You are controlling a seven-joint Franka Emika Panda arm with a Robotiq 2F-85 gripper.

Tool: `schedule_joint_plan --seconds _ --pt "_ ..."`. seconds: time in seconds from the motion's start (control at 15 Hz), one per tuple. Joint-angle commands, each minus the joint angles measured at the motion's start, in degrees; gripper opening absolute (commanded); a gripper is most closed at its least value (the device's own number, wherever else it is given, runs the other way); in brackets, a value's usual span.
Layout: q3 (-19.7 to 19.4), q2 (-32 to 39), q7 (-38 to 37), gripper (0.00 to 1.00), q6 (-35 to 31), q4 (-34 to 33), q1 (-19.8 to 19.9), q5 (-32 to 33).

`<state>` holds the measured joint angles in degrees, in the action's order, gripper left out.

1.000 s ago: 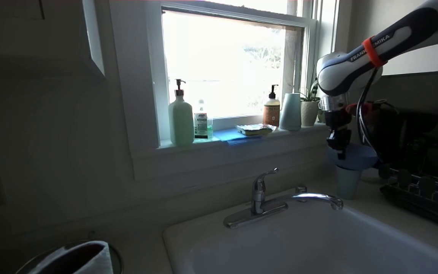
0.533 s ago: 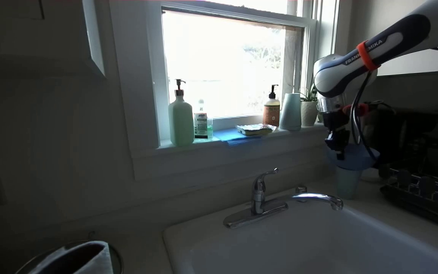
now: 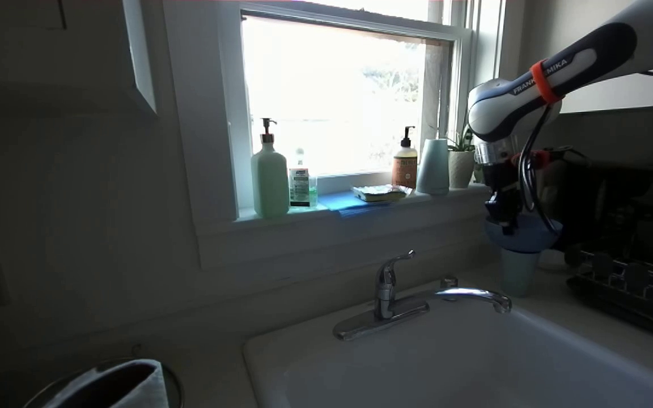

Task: Remove the cup from the bowl, then put the bowl on the cup

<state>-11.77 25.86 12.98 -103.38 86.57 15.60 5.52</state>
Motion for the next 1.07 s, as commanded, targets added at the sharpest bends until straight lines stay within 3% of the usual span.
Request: schedule_joint_plan --seconds 0.0,0.2,0.27,0.33,0.4,0.6,1.0 --pt "0.82 1.14 -0.49 0.57 2.09 -2.56 0.86 -0.91" --pt "0.86 1.12 -0.25 0.77 2.65 -2.72 0.8 -0.7" --pt "0.83 1.06 -0.37 0.63 2.48 -2.56 0.78 -0.63" --pt "0.82 1.05 -0.42 0.79 2.44 -2.54 0.78 -0.61" --pt "0.82 0.99 -0.43 0.88 2.42 -2.52 0.78 -0.63" --pt "0.96 -0.09 -0.08 0.99 2.21 -1.93 0.88 -1.05" --pt "1.11 -5.83 3.13 1.0 1.65 -0.14 1.53 -1.97"
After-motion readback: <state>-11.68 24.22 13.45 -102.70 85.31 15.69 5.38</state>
